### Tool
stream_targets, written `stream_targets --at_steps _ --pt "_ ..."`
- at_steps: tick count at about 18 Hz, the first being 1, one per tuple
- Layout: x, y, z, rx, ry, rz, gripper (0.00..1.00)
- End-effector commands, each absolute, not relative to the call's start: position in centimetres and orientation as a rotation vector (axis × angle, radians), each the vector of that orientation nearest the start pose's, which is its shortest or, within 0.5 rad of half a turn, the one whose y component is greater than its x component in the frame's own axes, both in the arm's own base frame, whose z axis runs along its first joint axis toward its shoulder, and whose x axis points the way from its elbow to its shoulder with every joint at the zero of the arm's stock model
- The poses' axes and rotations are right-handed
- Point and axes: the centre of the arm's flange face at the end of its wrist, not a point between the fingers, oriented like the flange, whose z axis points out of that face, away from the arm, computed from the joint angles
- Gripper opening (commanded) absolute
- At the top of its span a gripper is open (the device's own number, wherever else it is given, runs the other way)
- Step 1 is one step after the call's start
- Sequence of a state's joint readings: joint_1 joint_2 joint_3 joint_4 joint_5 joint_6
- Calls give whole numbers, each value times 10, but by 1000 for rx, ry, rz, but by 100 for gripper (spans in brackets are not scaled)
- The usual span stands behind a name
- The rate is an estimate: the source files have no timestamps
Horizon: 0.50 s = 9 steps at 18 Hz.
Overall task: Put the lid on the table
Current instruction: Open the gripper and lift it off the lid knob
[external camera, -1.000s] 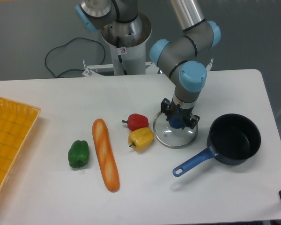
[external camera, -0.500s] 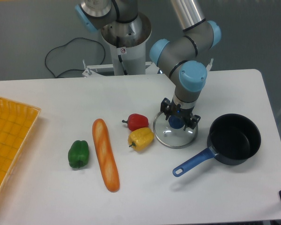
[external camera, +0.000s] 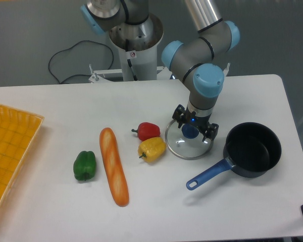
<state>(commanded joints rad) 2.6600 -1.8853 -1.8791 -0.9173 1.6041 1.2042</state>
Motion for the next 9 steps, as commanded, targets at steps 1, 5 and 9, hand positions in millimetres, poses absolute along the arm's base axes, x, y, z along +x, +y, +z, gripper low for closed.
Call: stream_targets --at_steps 1,5,9 --pt "-431 370 245 -3175 183 95 100" --pt "-432 374 261 -3169 174 144 100" --pt "-433 375 275 -3165 173 194 100"
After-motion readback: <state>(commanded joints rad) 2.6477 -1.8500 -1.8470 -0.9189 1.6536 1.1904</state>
